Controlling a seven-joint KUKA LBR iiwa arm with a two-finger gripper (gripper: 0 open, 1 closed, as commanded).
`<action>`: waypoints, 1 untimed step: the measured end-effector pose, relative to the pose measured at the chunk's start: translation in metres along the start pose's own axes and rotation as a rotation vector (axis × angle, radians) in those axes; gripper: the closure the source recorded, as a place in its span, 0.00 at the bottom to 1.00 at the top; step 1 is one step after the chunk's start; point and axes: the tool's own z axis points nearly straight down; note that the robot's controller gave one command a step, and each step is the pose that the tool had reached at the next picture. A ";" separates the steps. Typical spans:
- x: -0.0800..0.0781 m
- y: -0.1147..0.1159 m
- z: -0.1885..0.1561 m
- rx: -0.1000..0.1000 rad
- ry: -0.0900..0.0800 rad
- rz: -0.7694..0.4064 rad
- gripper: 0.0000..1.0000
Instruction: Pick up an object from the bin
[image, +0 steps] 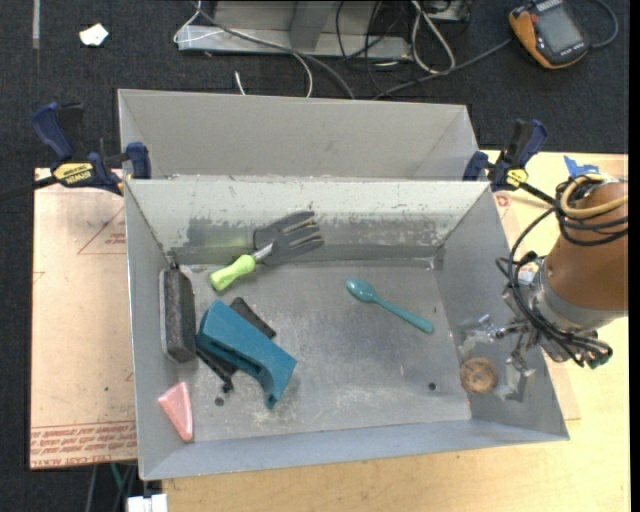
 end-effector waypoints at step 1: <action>-0.004 -0.009 -0.052 0.000 -0.001 0.065 1.00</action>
Offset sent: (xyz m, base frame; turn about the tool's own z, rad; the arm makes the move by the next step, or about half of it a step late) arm 0.0084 -0.0048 -0.0370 0.0316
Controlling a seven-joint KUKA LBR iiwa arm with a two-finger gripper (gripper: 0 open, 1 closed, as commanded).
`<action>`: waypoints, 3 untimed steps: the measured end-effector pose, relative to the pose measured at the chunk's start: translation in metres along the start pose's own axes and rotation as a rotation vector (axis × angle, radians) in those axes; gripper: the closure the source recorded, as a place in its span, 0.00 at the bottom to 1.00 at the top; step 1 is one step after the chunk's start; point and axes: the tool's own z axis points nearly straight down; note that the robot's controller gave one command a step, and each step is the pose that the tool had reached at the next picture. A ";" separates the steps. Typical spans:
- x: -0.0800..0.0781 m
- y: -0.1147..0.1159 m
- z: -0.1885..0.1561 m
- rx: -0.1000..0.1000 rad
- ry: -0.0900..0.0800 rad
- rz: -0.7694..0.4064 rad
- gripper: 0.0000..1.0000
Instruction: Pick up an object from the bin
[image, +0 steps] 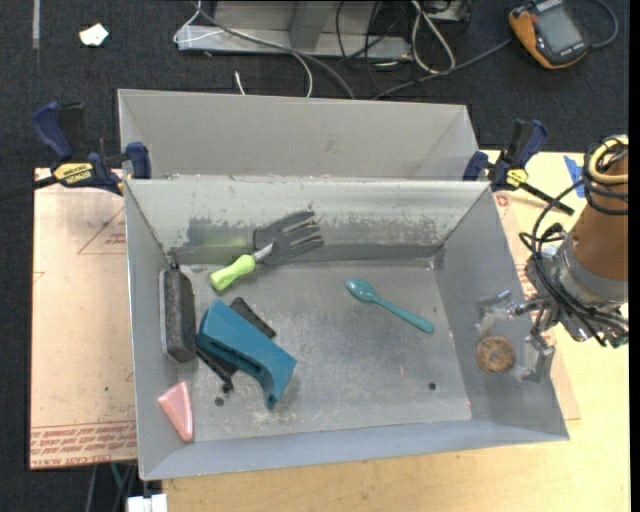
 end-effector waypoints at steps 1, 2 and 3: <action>-0.002 0.000 0.073 0.002 -0.004 -0.026 1.00; -0.017 -0.010 0.145 0.005 -0.011 0.057 1.00; -0.009 -0.006 0.076 0.001 -0.005 0.013 1.00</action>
Offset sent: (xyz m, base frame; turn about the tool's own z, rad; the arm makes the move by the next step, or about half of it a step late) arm 0.0197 -0.0026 -0.1437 0.0578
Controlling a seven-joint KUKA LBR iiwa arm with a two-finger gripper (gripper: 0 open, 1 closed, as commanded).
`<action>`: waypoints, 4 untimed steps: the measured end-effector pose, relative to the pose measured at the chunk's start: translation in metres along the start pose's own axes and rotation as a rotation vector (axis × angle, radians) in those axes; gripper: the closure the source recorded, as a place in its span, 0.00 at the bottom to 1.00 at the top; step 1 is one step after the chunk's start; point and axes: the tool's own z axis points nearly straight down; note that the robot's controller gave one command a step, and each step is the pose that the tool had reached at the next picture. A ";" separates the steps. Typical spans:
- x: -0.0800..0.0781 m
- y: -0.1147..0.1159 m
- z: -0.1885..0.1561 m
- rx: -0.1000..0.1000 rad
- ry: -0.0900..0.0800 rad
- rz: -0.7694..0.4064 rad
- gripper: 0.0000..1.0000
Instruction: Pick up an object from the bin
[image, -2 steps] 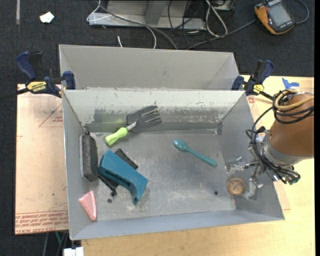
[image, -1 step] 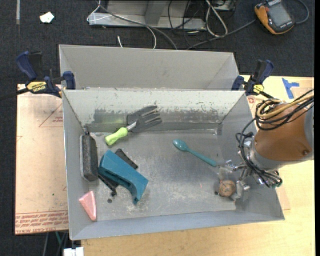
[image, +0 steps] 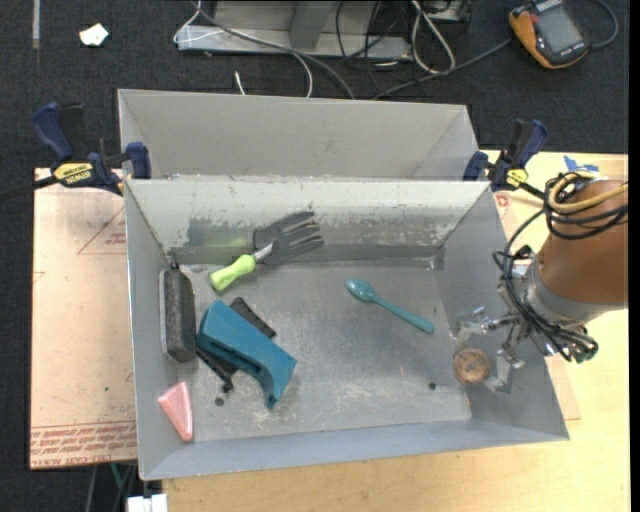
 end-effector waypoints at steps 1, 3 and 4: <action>0.001 0.007 -0.075 -0.001 0.000 0.007 1.00; -0.004 0.002 -0.080 0.004 -0.007 0.013 1.00; -0.002 0.002 -0.018 0.013 -0.014 -0.201 1.00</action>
Offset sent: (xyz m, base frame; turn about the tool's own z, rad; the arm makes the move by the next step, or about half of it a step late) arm -0.0004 0.0027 0.1401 -0.0432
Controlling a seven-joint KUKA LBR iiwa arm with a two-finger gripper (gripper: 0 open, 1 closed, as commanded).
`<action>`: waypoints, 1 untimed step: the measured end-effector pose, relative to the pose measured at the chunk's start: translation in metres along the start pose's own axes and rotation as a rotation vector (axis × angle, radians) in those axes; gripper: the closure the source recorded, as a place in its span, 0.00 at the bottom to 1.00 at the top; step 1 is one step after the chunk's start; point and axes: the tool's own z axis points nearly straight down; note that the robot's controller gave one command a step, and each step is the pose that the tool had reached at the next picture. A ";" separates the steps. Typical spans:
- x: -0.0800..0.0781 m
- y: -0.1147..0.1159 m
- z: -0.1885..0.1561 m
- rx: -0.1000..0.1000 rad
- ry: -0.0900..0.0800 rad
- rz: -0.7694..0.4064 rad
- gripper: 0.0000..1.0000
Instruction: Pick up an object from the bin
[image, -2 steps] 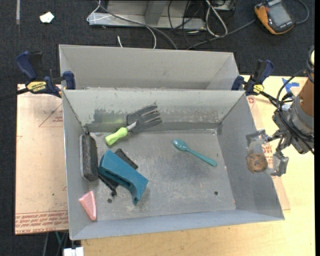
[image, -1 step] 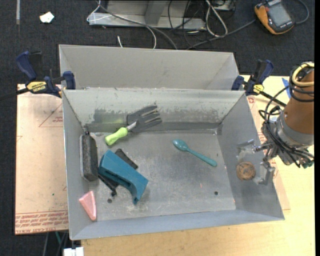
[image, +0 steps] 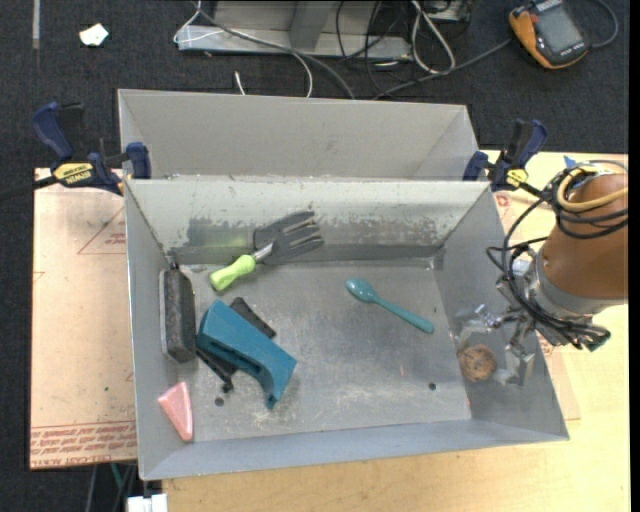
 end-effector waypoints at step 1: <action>0.007 0.005 0.065 -0.007 0.004 0.173 1.00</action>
Offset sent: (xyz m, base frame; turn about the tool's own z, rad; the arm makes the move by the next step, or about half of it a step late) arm 0.0016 -0.0045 0.0761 -0.0492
